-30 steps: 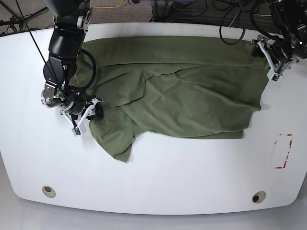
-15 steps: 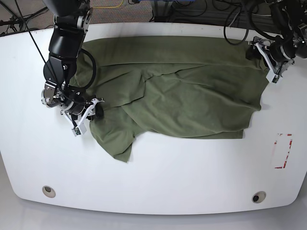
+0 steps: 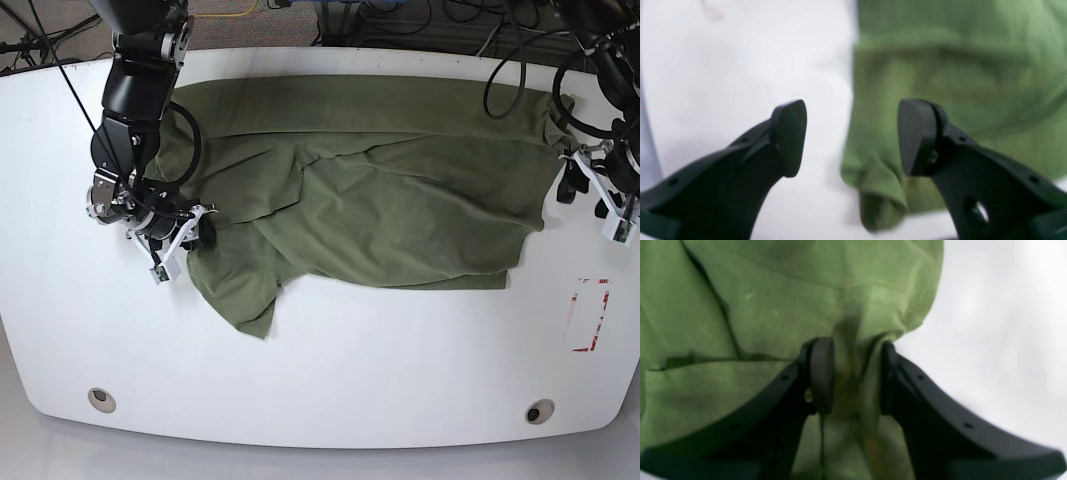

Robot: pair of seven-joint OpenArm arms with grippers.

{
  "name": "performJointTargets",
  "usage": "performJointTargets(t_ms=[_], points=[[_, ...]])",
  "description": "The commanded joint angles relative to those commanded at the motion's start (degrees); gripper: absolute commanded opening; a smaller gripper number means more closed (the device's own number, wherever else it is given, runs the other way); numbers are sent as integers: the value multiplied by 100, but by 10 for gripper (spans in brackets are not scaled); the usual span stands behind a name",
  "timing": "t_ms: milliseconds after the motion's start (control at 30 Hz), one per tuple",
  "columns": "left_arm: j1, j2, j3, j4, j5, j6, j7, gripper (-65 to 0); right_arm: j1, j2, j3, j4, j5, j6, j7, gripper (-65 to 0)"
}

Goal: Fold the T-shirt properly
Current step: 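Move the left gripper along the shirt edge toward the hem and grasp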

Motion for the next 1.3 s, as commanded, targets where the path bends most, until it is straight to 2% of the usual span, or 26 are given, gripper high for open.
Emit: performJointTargets(t_ms=[167, 300, 333, 400, 500, 700, 800, 1167, 1300], points=[[-668, 0, 0, -958, 0, 0, -18, -258, 0, 0, 0, -9, 0, 0, 0, -460], [-1108, 0, 0, -1925, 0, 505, -149, -258, -9, 0, 0, 0, 0, 0, 0, -460], [-1152, 0, 0, -2075, 0, 567, -211, -258, -9, 0, 0, 0, 0, 0, 0, -460], [-1257, -9, 0, -2541, 0, 716, -536, -258, -26, 0, 0, 0, -9, 0, 0, -460], [-1310, -26, 70, -3042, 0, 760, -941, -258, -35, 0, 0, 0, 0, 0, 0, -460], [-1310, -158, 897, -3666, -9, 769, -1653, -258, -26, 0, 0, 0, 0, 0, 26, -460], [-1310, -158, 1090, -3895, -9, 769, -1925, -258, -35, 0, 0, -9, 0, 0, 114, -460], [-1538, -114, 1635, -4167, -18, 769, -2057, -258, -44, 0, 0, -26, 9, 0, 149, -460], [-1565, 62, 1749, -4141, -18, 769, -2057, -258, -35, 0, -9, -26, -9, 0, 158, -460]])
